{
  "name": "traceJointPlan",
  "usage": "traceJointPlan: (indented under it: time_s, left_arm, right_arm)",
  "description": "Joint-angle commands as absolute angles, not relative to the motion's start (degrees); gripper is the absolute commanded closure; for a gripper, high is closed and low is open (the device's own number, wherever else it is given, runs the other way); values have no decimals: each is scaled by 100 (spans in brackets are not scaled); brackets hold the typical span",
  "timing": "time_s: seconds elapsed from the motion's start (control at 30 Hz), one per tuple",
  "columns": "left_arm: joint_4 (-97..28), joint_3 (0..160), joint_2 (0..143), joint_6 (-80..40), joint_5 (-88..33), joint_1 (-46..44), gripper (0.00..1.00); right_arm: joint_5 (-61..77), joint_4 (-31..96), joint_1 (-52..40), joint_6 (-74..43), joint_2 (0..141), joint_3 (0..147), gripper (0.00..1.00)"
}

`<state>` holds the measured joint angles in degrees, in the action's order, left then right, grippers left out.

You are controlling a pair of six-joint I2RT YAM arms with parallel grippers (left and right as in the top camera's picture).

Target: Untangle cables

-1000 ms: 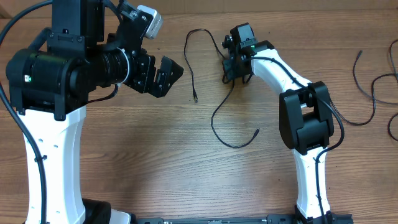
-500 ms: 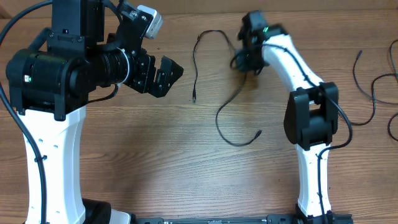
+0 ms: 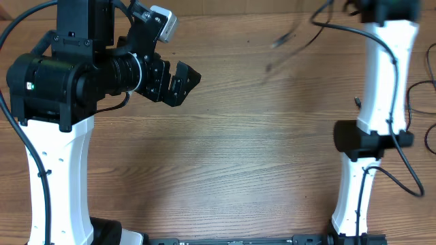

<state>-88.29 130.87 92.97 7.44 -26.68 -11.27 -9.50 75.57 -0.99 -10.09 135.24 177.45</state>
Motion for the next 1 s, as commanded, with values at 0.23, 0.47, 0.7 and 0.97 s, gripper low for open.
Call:
traceJointPlan:
  time_s: [0.23,0.47,0.7,0.97]
  left_arm:
    - [-8825,13150,9218,685,-2637,-1160,0]
    - [-8825,13150,9218,685,-2637,-1160,1]
    - [-8825,13150,9218,685,-2637,-1162,1]
    - [-8825,13150,9218,685,-2637,-1162,0]
  right_arm:
    - [-1072,7384,808,-1234,12663,17998,96]
    - [-1068,7363,1603,-1243,12676,17996,96]
    - [-1022,7343,2276,-1245,12717,17996,96]
    - [-1020,7470,2805,-1245,12958,17834,96]
